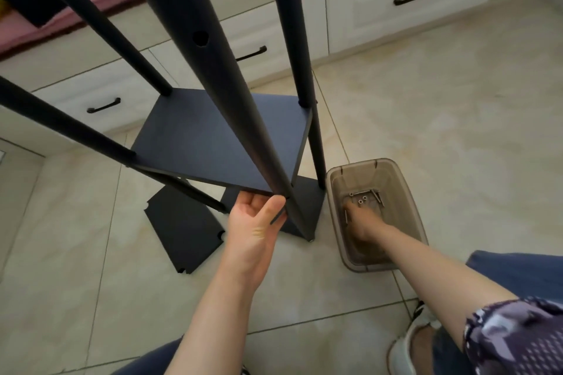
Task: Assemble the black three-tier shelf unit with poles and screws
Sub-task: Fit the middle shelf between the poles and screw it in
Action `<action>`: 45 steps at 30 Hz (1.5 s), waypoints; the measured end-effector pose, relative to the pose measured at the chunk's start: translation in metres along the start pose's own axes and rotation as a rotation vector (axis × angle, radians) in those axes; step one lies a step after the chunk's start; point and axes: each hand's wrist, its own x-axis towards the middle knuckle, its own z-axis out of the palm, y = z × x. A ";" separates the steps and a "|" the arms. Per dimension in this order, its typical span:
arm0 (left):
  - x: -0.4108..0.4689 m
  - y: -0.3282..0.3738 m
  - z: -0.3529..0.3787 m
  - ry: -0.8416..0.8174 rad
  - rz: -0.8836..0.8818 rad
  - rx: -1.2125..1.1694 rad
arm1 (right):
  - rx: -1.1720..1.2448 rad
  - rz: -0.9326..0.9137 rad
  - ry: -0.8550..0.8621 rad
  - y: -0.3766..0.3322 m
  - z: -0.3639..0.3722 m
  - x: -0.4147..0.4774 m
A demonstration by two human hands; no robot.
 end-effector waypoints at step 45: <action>0.007 -0.004 -0.004 0.027 0.000 0.003 | 0.416 0.279 0.272 0.018 -0.001 0.009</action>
